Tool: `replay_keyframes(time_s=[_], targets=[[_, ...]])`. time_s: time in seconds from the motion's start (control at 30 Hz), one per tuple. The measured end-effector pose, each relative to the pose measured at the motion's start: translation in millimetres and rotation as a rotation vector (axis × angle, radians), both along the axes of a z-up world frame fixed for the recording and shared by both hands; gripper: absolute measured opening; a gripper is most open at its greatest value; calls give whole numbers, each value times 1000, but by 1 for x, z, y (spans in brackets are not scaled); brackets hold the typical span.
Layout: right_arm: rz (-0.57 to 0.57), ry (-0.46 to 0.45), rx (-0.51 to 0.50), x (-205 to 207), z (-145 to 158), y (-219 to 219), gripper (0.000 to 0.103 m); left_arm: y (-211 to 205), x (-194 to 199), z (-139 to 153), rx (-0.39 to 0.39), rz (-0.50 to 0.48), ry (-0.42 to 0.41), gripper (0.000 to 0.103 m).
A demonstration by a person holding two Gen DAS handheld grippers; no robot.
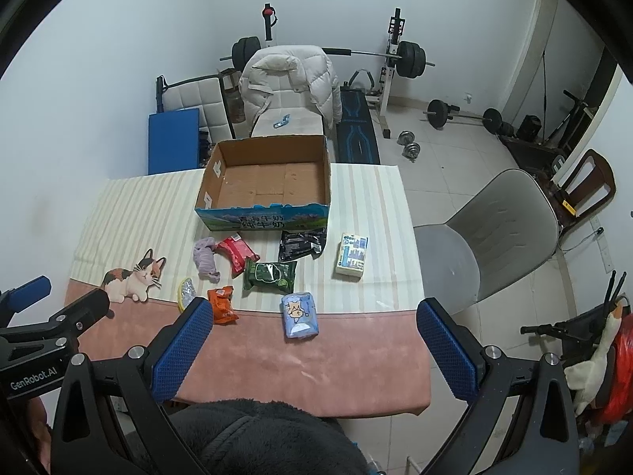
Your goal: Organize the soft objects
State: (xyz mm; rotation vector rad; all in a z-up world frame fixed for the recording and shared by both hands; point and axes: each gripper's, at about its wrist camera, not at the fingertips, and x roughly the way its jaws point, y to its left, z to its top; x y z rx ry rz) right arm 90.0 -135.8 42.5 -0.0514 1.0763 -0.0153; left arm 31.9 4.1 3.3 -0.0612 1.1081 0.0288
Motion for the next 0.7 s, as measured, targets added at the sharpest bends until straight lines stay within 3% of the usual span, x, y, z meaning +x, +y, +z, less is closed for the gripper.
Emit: replay_keyframes(time_s=[0.4, 0.57, 0.7], targets=[[-4, 29, 21, 9, -11, -4, 103, 2, 6, -13, 4, 12, 19, 103], [-23, 81, 25, 42, -55, -10, 103, 8, 47, -63, 8, 42, 85, 103], [-31, 201, 43, 78, -125, -14, 103, 21, 87, -126, -14, 69, 215, 103]])
